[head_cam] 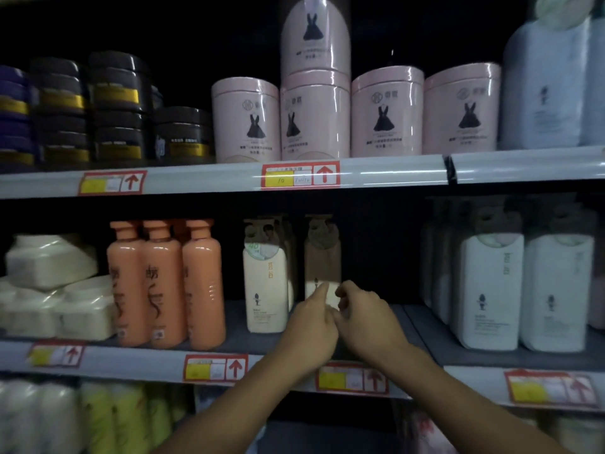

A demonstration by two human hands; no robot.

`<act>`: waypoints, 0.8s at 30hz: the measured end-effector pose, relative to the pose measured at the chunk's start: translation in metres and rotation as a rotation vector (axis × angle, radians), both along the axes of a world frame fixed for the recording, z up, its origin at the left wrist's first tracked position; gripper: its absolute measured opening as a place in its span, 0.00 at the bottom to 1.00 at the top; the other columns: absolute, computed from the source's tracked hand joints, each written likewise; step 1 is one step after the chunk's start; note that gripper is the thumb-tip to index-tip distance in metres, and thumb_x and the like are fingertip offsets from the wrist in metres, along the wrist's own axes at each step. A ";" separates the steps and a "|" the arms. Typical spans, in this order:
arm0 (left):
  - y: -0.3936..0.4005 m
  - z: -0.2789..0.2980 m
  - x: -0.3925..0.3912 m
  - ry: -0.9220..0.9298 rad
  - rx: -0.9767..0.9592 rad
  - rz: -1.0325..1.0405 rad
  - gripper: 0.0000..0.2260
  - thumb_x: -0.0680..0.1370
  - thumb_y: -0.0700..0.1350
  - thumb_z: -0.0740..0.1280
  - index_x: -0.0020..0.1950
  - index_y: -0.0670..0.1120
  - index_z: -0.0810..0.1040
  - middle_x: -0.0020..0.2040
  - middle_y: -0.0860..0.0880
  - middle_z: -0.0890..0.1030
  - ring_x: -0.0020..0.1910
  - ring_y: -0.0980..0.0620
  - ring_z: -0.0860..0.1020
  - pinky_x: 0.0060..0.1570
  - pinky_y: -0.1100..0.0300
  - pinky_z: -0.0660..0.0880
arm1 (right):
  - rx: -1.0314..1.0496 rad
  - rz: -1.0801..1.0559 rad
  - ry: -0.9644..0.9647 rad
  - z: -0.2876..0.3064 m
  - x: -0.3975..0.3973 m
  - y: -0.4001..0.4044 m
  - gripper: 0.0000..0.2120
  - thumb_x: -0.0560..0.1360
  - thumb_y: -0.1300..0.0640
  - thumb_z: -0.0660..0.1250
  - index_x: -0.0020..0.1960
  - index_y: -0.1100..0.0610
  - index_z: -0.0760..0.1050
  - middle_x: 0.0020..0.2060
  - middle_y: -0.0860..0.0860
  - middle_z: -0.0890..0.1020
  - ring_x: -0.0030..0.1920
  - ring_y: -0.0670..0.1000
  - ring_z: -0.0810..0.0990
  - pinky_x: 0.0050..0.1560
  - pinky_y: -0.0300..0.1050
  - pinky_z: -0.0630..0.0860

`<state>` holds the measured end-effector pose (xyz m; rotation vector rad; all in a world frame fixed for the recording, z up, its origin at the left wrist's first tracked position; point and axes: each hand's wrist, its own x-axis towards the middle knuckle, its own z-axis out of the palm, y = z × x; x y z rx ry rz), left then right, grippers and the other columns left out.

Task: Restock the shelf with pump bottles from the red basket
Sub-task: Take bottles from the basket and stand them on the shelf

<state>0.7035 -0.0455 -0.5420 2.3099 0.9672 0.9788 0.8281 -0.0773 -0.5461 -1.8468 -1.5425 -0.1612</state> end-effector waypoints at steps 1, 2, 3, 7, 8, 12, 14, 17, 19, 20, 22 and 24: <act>-0.008 -0.001 -0.004 -0.051 0.002 -0.019 0.19 0.84 0.40 0.55 0.73 0.51 0.69 0.60 0.52 0.80 0.52 0.58 0.78 0.55 0.62 0.77 | 0.040 0.027 -0.014 -0.002 -0.007 -0.014 0.14 0.80 0.49 0.66 0.64 0.52 0.74 0.55 0.50 0.84 0.53 0.52 0.83 0.52 0.52 0.81; -0.017 -0.001 -0.009 -0.081 0.006 -0.029 0.18 0.85 0.40 0.55 0.74 0.51 0.69 0.59 0.56 0.77 0.49 0.64 0.76 0.51 0.71 0.74 | 0.085 0.047 -0.016 -0.005 -0.013 -0.028 0.13 0.80 0.49 0.65 0.63 0.51 0.74 0.54 0.50 0.84 0.53 0.52 0.83 0.51 0.52 0.81; -0.028 -0.002 -0.014 -0.112 0.007 -0.036 0.18 0.85 0.41 0.55 0.75 0.51 0.69 0.58 0.58 0.74 0.48 0.68 0.74 0.48 0.78 0.69 | 0.126 0.059 -0.013 -0.009 -0.018 -0.041 0.13 0.81 0.49 0.65 0.63 0.50 0.74 0.54 0.50 0.84 0.53 0.51 0.83 0.51 0.53 0.80; -0.080 -0.021 -0.033 -0.257 0.001 -0.091 0.16 0.86 0.41 0.56 0.68 0.60 0.71 0.54 0.71 0.72 0.52 0.79 0.72 0.50 0.85 0.63 | 0.241 0.120 0.022 -0.035 -0.038 -0.089 0.14 0.79 0.52 0.67 0.64 0.46 0.75 0.53 0.46 0.84 0.54 0.49 0.81 0.53 0.50 0.79; -0.090 -0.030 -0.039 -0.266 -0.006 -0.089 0.16 0.86 0.41 0.57 0.67 0.60 0.71 0.54 0.72 0.72 0.52 0.83 0.71 0.52 0.84 0.64 | 0.263 0.139 0.018 -0.044 -0.043 -0.100 0.14 0.79 0.54 0.67 0.64 0.47 0.75 0.54 0.46 0.83 0.55 0.49 0.81 0.54 0.49 0.79; -0.115 -0.082 -0.063 -0.181 -0.023 -0.142 0.15 0.86 0.45 0.58 0.72 0.52 0.73 0.63 0.59 0.79 0.61 0.72 0.75 0.63 0.73 0.69 | 0.280 0.183 -0.098 -0.090 -0.058 -0.143 0.14 0.77 0.58 0.70 0.63 0.52 0.77 0.54 0.47 0.82 0.55 0.49 0.78 0.56 0.46 0.75; -0.123 -0.113 -0.075 -0.070 -0.039 -0.150 0.19 0.85 0.50 0.58 0.77 0.50 0.69 0.71 0.55 0.77 0.69 0.62 0.74 0.70 0.65 0.69 | 0.211 0.209 -0.119 -0.122 -0.062 -0.160 0.14 0.77 0.56 0.69 0.63 0.52 0.77 0.53 0.47 0.82 0.54 0.49 0.78 0.55 0.48 0.75; -0.138 -0.161 -0.093 0.067 -0.120 -0.129 0.22 0.85 0.51 0.58 0.79 0.48 0.66 0.75 0.54 0.71 0.74 0.59 0.69 0.73 0.62 0.67 | 0.099 0.245 -0.133 -0.179 -0.067 -0.178 0.14 0.78 0.52 0.66 0.62 0.52 0.77 0.50 0.49 0.81 0.51 0.52 0.78 0.50 0.50 0.75; -0.148 -0.190 -0.104 0.129 -0.143 -0.143 0.20 0.85 0.48 0.59 0.77 0.47 0.69 0.71 0.57 0.74 0.70 0.64 0.70 0.69 0.70 0.65 | 0.015 0.282 -0.095 -0.219 -0.071 -0.187 0.13 0.78 0.50 0.65 0.61 0.51 0.77 0.50 0.49 0.81 0.51 0.53 0.79 0.50 0.51 0.76; -0.150 -0.205 -0.110 0.154 -0.153 -0.158 0.18 0.85 0.46 0.60 0.75 0.47 0.71 0.66 0.59 0.75 0.65 0.68 0.71 0.65 0.77 0.63 | -0.020 0.297 -0.084 -0.239 -0.071 -0.190 0.14 0.78 0.49 0.65 0.61 0.52 0.77 0.51 0.49 0.82 0.52 0.54 0.80 0.51 0.53 0.77; -0.155 -0.239 -0.119 0.251 -0.178 -0.179 0.15 0.85 0.44 0.61 0.71 0.46 0.75 0.63 0.58 0.78 0.59 0.70 0.71 0.59 0.82 0.63 | -0.094 0.327 -0.058 -0.284 -0.067 -0.197 0.13 0.78 0.50 0.67 0.60 0.53 0.79 0.51 0.51 0.84 0.52 0.56 0.82 0.52 0.54 0.79; -0.153 -0.278 -0.126 0.368 -0.301 -0.194 0.16 0.84 0.45 0.63 0.72 0.45 0.74 0.67 0.52 0.80 0.63 0.62 0.76 0.64 0.73 0.69 | -0.174 0.329 -0.038 -0.329 -0.060 -0.204 0.10 0.77 0.53 0.70 0.58 0.55 0.80 0.50 0.52 0.84 0.52 0.57 0.83 0.53 0.53 0.80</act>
